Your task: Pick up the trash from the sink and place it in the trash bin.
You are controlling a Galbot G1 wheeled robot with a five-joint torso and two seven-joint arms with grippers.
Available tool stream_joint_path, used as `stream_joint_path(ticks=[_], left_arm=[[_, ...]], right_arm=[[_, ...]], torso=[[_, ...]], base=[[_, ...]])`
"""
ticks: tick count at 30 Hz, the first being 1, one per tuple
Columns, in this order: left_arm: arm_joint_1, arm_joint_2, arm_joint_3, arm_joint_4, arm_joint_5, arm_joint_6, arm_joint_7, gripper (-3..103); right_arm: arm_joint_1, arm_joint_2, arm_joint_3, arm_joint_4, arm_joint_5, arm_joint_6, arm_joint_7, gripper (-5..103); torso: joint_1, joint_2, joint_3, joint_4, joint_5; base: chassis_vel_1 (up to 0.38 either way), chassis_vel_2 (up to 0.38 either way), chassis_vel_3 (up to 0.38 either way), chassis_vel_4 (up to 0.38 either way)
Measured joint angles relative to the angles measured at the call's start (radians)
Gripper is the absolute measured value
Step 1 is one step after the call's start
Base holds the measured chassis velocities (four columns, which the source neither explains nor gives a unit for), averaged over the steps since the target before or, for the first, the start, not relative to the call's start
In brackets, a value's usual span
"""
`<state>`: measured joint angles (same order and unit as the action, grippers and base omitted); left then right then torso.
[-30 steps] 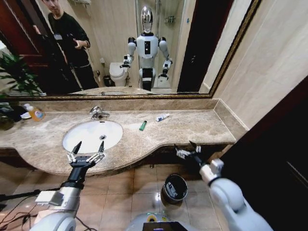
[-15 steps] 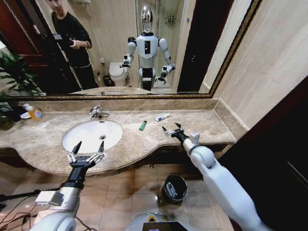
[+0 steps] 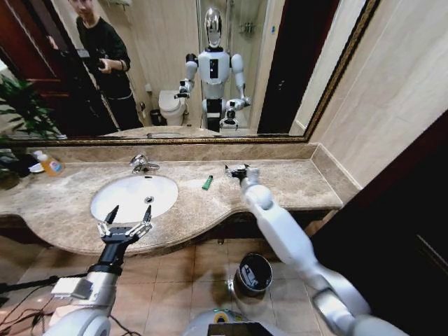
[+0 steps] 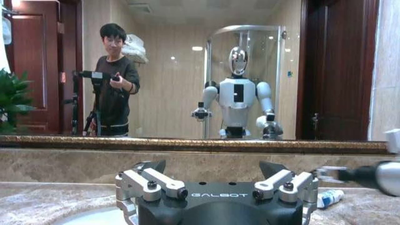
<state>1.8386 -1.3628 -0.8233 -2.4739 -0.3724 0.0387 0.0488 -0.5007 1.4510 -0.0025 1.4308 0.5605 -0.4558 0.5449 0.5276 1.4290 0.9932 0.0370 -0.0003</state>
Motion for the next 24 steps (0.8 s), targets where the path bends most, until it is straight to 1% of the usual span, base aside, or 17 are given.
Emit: stream_joint_path(ticks=[1,4,5,8,9,10,11,12,13,17,20,21,22,24], left_arm=[[0.000,0.000,0.000,0.000,0.000,0.000,0.000,100],[0.000,0.000,0.000,0.000,0.000,0.000,0.000,100],[0.000,0.000,0.000,0.000,0.000,0.000,0.000,100],[0.000,0.000,0.000,0.000,0.000,0.000,0.000,100],[0.000,0.000,0.000,0.000,0.000,0.000,0.000,100],[0.000,0.000,0.000,0.000,0.000,0.000,0.000,100],[0.000,0.000,0.000,0.000,0.000,0.000,0.000,100],[0.000,0.000,0.000,0.000,0.000,0.000,0.000,100],[0.000,0.000,0.000,0.000,0.000,0.000,0.000,100],[0.000,0.000,0.000,0.000,0.000,0.000,0.000,100],[0.000,0.000,0.000,0.000,0.000,0.000,0.000,100],[0.000,0.000,0.000,0.000,0.000,0.000,0.000,100],[0.000,0.000,0.000,0.000,0.000,0.000,0.000,100],[0.000,0.000,0.000,0.000,0.000,0.000,0.000,100]], right_arm=[[0.020,0.034,-0.002,-0.043,-0.006,-0.001,0.030,100],[0.060,0.093,0.003,-0.130,-0.022,0.012,0.083,100],[0.060,0.093,0.003,-0.130,-0.022,0.012,0.083,100],[0.094,0.139,0.023,-0.213,-0.025,0.037,0.130,100],[0.094,0.139,0.023,-0.213,-0.025,0.037,0.130,100],[0.105,0.154,0.032,-0.244,-0.028,0.049,0.145,100],[0.114,0.158,0.039,-0.267,-0.031,0.057,0.155,100],[0.124,0.162,0.052,-0.297,-0.035,0.067,0.171,100],[0.124,0.162,0.052,-0.297,-0.035,0.067,0.171,100],[0.159,0.163,0.093,-0.398,-0.066,0.104,0.207,100],[0.175,0.162,0.112,-0.443,-0.071,0.119,0.228,100],[0.179,0.161,0.116,-0.452,-0.060,0.121,0.239,103],[0.179,0.161,0.116,-0.452,-0.060,0.121,0.239,103],[0.182,0.160,0.120,-0.459,-0.045,0.122,0.247,95]], torso=[[0.000,0.000,0.000,-0.0001,-0.0002],[0.000,0.000,0.000,-0.0001,-0.0002],[0.000,0.000,0.000,-0.0001,-0.0002],[0.000,0.000,0.000,-0.0002,-0.0003],[0.000,0.000,0.000,-0.0002,-0.0003],[0.000,0.000,0.000,-0.0002,0.0000],[0.000,0.000,0.000,0.0001,0.0004],[0.000,0.000,0.000,-0.0002,0.0000],[0.000,0.000,0.000,-0.0002,0.0000],[0.000,0.000,0.000,-0.0003,0.0003],[0.000,0.000,0.000,-0.0004,0.0004],[0.000,0.000,0.000,-0.0003,0.0004],[0.000,0.000,0.000,-0.0003,0.0004],[0.000,0.000,0.000,-0.0003,0.0004]], base=[[0.000,0.000,0.000,0.000],[0.000,0.000,0.000,0.000],[0.000,0.000,0.000,0.000],[0.000,0.000,0.000,0.000],[0.000,0.000,0.000,0.000],[0.000,0.000,0.000,0.000],[0.000,0.000,0.000,0.000],[0.000,0.000,0.000,0.000],[0.000,0.000,0.000,0.000],[0.000,0.000,0.000,0.000],[0.000,0.000,0.000,0.000],[0.000,0.000,0.000,0.000],[0.000,0.000,0.000,0.000],[0.000,0.000,0.000,0.000]])
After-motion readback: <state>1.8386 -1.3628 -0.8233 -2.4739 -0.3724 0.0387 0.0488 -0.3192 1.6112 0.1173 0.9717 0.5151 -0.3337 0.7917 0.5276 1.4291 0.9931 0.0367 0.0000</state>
